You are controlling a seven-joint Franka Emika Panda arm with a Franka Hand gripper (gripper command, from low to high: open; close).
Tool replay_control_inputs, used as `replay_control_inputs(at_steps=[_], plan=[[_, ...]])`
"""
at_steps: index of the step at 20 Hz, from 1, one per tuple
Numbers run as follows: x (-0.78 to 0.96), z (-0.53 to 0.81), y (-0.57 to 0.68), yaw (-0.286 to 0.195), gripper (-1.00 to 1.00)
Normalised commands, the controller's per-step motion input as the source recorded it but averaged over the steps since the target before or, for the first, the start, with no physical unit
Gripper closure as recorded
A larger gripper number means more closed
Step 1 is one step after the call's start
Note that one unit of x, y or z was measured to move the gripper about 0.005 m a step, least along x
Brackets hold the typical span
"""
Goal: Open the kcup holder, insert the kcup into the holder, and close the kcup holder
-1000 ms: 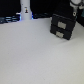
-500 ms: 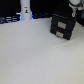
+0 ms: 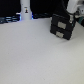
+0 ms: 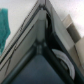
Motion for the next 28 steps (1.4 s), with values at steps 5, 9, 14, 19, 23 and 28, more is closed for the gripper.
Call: replay_control_inputs(at_steps=[5, 9, 14, 19, 23, 28], plan=[[-0.12, 0.04, 0.51, 0.096, -1.0], [-0.13, 0.13, 0.49, 0.064, -1.0], [-0.07, 0.13, 0.2, 0.017, -1.0], [-0.02, 0.37, 0.11, -0.002, -1.0], [0.02, 0.46, 0.04, -0.002, -1.0], [0.05, 0.58, 0.05, 0.005, -1.0]])
